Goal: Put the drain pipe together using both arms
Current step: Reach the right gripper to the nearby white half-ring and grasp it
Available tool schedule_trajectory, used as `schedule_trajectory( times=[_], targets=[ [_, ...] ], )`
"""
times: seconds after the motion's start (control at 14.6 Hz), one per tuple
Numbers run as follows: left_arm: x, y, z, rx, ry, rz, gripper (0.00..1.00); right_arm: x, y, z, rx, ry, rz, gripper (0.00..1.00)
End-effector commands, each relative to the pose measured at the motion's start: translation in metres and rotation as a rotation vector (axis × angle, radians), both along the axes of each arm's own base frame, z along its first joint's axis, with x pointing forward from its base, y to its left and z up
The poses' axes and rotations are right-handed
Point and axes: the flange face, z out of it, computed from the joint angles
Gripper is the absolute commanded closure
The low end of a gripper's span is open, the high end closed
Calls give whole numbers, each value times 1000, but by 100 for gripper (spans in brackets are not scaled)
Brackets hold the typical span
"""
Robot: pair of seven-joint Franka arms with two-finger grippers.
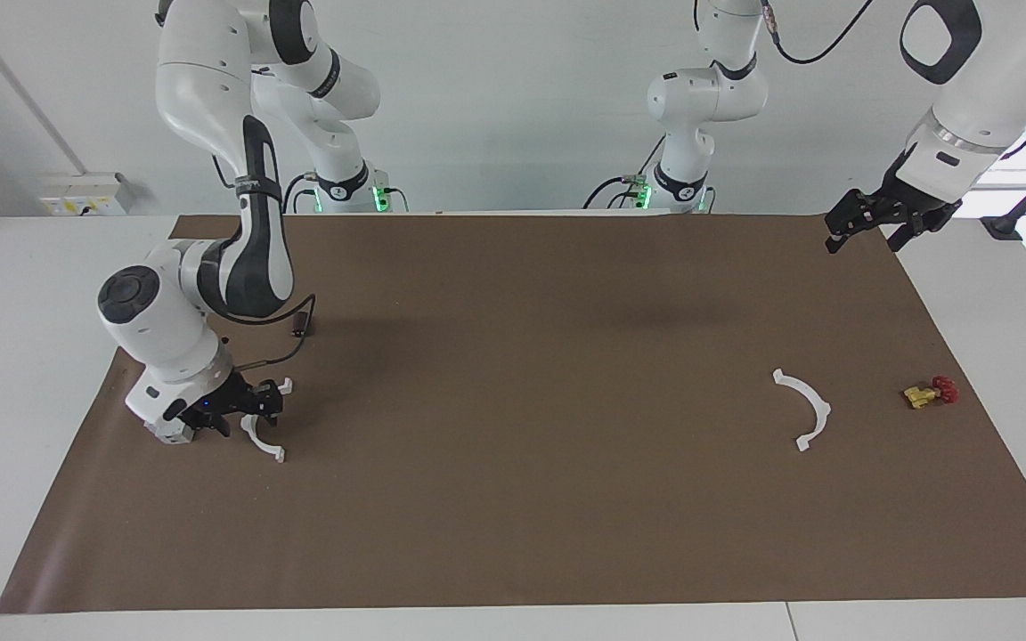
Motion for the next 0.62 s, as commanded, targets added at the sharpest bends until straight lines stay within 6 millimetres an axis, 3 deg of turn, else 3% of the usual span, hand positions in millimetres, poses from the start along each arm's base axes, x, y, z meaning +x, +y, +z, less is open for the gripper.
schedule_trajectory(
  times=[0.0,0.27,0.55],
  targets=[
    [-5,2,0,4,6,-3,0,-12,-11,-4,17,-10,21,34],
    [-5,2,0,4,6,-3,0,-30,-17,-26,11,-20,37,43],
    [-5,2,0,4,6,-3,0,-34,-23,-27,10,-19,44,54]
  ],
)
